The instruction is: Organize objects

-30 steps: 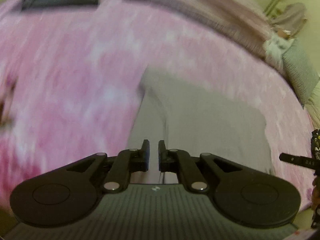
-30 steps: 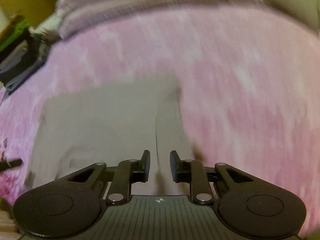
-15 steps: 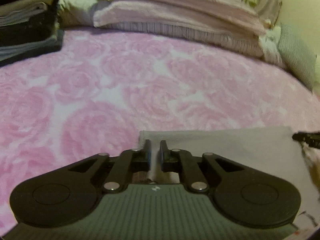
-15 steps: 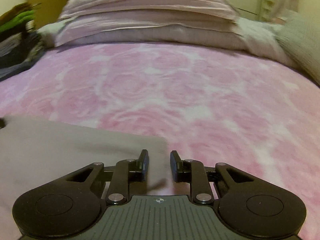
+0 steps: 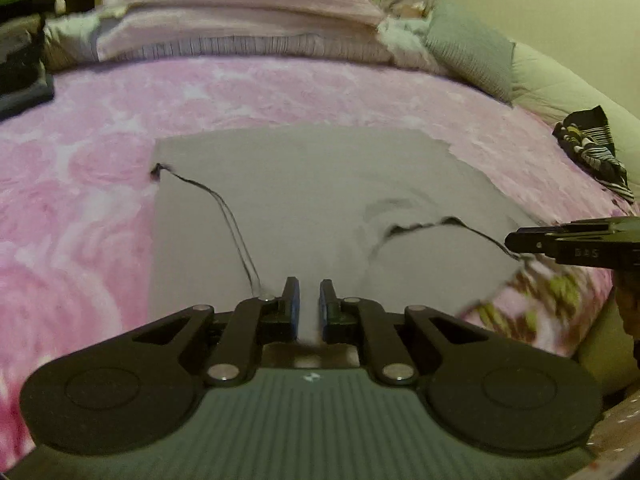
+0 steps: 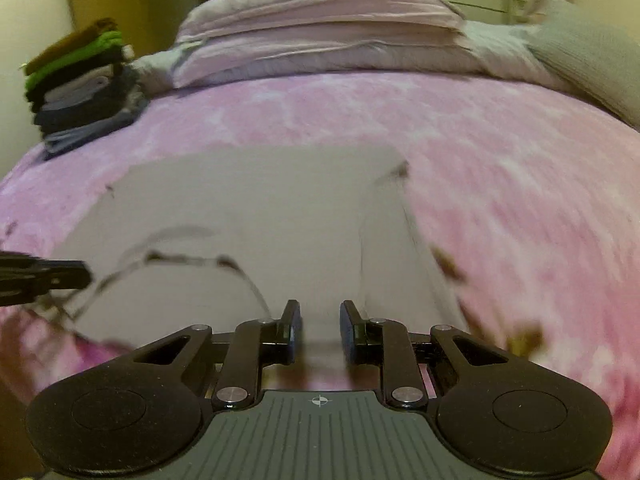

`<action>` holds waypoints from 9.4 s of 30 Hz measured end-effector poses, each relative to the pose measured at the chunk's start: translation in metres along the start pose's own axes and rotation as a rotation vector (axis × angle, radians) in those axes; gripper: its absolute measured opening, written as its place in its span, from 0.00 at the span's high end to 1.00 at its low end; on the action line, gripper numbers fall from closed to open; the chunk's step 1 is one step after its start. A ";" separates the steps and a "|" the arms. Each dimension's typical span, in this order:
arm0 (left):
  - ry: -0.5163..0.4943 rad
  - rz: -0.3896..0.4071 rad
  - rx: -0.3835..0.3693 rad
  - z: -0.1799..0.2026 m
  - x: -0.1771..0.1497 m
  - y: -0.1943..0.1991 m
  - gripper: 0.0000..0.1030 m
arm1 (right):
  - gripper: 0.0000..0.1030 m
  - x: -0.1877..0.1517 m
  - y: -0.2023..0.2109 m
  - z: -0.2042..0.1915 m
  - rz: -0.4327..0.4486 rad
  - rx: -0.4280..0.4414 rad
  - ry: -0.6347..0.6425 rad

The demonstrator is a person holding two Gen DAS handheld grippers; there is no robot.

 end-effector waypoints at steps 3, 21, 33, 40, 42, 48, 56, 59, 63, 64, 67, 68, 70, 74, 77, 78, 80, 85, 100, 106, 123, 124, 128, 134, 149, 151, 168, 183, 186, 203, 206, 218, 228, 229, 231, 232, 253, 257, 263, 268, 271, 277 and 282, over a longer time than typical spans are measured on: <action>0.012 -0.004 0.032 0.002 -0.011 0.013 0.93 | 0.82 -0.012 0.013 -0.009 0.006 -0.085 0.000; 0.053 -0.007 0.106 0.038 -0.010 0.148 0.68 | 0.43 -0.012 0.151 -0.104 0.129 -0.039 -0.106; 0.023 0.009 0.127 0.046 -0.005 0.164 0.68 | 0.43 -0.015 0.168 -0.108 0.152 -0.037 -0.111; 0.025 -0.024 0.145 0.042 0.001 0.149 0.68 | 0.43 -0.010 0.156 -0.097 0.132 -0.029 -0.132; 0.030 -0.033 0.150 0.039 0.003 0.143 0.68 | 0.43 -0.008 0.149 -0.093 0.122 -0.025 -0.140; 0.095 -0.067 0.172 0.011 0.008 0.120 0.68 | 0.43 0.002 0.120 -0.074 0.093 -0.005 -0.155; 0.271 -0.104 0.207 -0.066 0.014 0.078 0.68 | 0.43 0.039 0.056 0.001 0.103 0.009 -0.223; 0.344 -0.100 0.206 -0.093 0.017 0.060 0.68 | 0.43 0.057 0.022 0.037 0.104 0.032 -0.282; 0.433 -0.104 0.191 -0.123 0.021 0.037 0.68 | 0.43 0.075 -0.027 0.075 0.077 0.068 -0.362; 0.454 -0.106 0.182 -0.128 0.022 0.032 0.68 | 0.43 0.079 -0.038 0.082 0.074 0.091 -0.387; 0.504 -0.105 0.168 -0.143 0.024 0.021 0.68 | 0.43 0.086 -0.068 0.096 0.044 0.211 -0.482; 0.511 -0.104 0.165 -0.146 0.025 0.018 0.68 | 0.43 0.090 -0.074 0.100 0.054 0.256 -0.504; 0.521 -0.100 0.159 -0.152 0.026 0.014 0.68 | 0.47 0.097 -0.083 0.106 0.061 0.332 -0.544; 0.551 -0.101 0.141 -0.164 0.023 0.007 0.68 | 0.70 0.104 -0.100 0.113 0.035 0.397 -0.585; 0.569 -0.096 0.125 -0.171 0.022 0.006 0.68 | 0.96 0.107 -0.107 0.114 0.011 0.396 -0.598; 0.576 -0.094 0.117 -0.173 0.021 0.006 0.68 | 0.99 0.108 -0.110 0.115 -0.004 0.377 -0.604; 0.587 -0.089 0.106 -0.176 0.021 0.007 0.68 | 1.00 0.112 -0.112 0.111 -0.024 0.326 -0.580; 0.587 -0.081 0.113 -0.189 0.021 0.016 0.68 | 1.00 0.144 -0.101 0.065 -0.084 0.027 -0.340; 0.590 -0.082 0.176 -0.231 -0.004 0.060 0.68 | 0.45 0.118 -0.133 -0.277 -0.089 -0.073 0.404; 0.529 -0.095 0.189 -0.220 -0.010 0.062 0.67 | 0.45 0.090 -0.065 -0.264 0.008 0.045 0.337; 0.476 -0.123 0.226 -0.201 -0.022 0.076 0.66 | 1.00 0.050 -0.039 -0.123 -0.025 0.115 -0.383; 0.469 -0.125 0.231 -0.201 -0.022 0.077 0.66 | 1.00 0.053 -0.037 -0.133 -0.016 0.127 -0.330; 0.451 -0.136 0.244 -0.198 -0.025 0.081 0.66 | 1.00 0.060 0.000 -0.193 0.121 0.164 0.036; 0.428 -0.144 0.255 -0.194 -0.029 0.086 0.66 | 0.99 0.025 0.016 -0.268 0.062 0.267 0.394; 0.391 -0.127 0.186 -0.173 -0.018 0.091 0.69 | 0.66 0.064 0.017 -0.154 -0.015 0.020 0.026; 0.393 -0.108 0.138 -0.167 -0.001 0.079 0.68 | 0.66 0.078 0.012 -0.122 -0.013 0.000 -0.088; 0.304 -0.105 -0.070 -0.129 0.105 -0.098 0.70 | 0.66 0.141 -0.085 -0.049 -0.030 0.062 -0.235; 0.322 -0.092 -0.080 -0.135 0.111 -0.109 0.98 | 0.66 0.149 -0.116 -0.056 -0.034 0.086 -0.213; 0.286 -0.067 -0.078 -0.134 0.122 -0.100 0.98 | 0.66 0.155 -0.113 -0.060 -0.018 0.082 -0.188; 0.382 -0.117 -0.016 -0.164 0.092 -0.088 0.86 | 0.66 0.149 -0.108 -0.091 -0.028 -0.021 0.000; 0.372 -0.104 -0.026 -0.151 0.073 -0.050 0.86 | 0.66 0.135 -0.063 -0.097 0.027 0.014 0.000; 0.433 -0.170 -0.092 -0.093 -0.011 0.028 0.86 | 0.66 0.038 0.040 -0.163 0.050 0.049 0.245; 0.443 -0.187 -0.074 -0.086 -0.018 0.024 0.86 | 0.66 0.016 0.022 -0.170 -0.004 0.029 0.335; 0.448 -0.186 -0.073 -0.087 -0.018 0.024 0.86 | 0.66 0.013 0.023 -0.171 -0.008 0.026 0.338; 0.449 -0.186 -0.075 -0.087 -0.018 0.025 0.86 | 0.66 0.010 0.021 -0.170 -0.010 0.016 0.332; 0.450 -0.187 -0.078 -0.085 -0.018 0.024 0.86 | 0.66 0.009 0.019 -0.169 -0.016 0.012 0.322; 0.388 -0.086 -0.053 -0.087 -0.008 0.052 1.00 | 1.00 0.011 0.017 -0.168 0.011 -0.027 0.294; 0.404 -0.109 -0.025 -0.099 -0.020 0.052 1.00 | 1.00 0.006 0.016 -0.173 -0.017 -0.080 0.355; 0.350 -0.113 0.001 -0.093 -0.029 0.049 1.00 | 1.00 -0.010 0.006 -0.169 -0.095 -0.144 0.431; 0.271 -0.147 0.045 -0.088 -0.034 0.040 0.97 | 1.00 -0.014 0.004 -0.168 -0.117 -0.151 0.475; 0.253 -0.170 0.044 -0.088 -0.033 0.042 0.94 | 0.95 -0.012 0.007 -0.167 -0.173 -0.180 0.552; 0.285 -0.132 0.042 -0.112 -0.017 0.062 0.94 | 0.70 0.020 0.035 -0.138 -0.122 -0.107 0.350; 0.395 -0.091 -0.011 -0.131 0.021 0.037 0.94 | 0.70 0.067 0.019 -0.101 -0.038 -0.018 0.003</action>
Point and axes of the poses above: each gripper's, at about its wrist camera, not at the fingertips, and y roughly against the way its jaws point, z to its right, x to its top, the point moved 9 cm from there along -y, roughly the way its jaws point, and after that the axes turned 2 degrees about x, right-handed, at the moved point
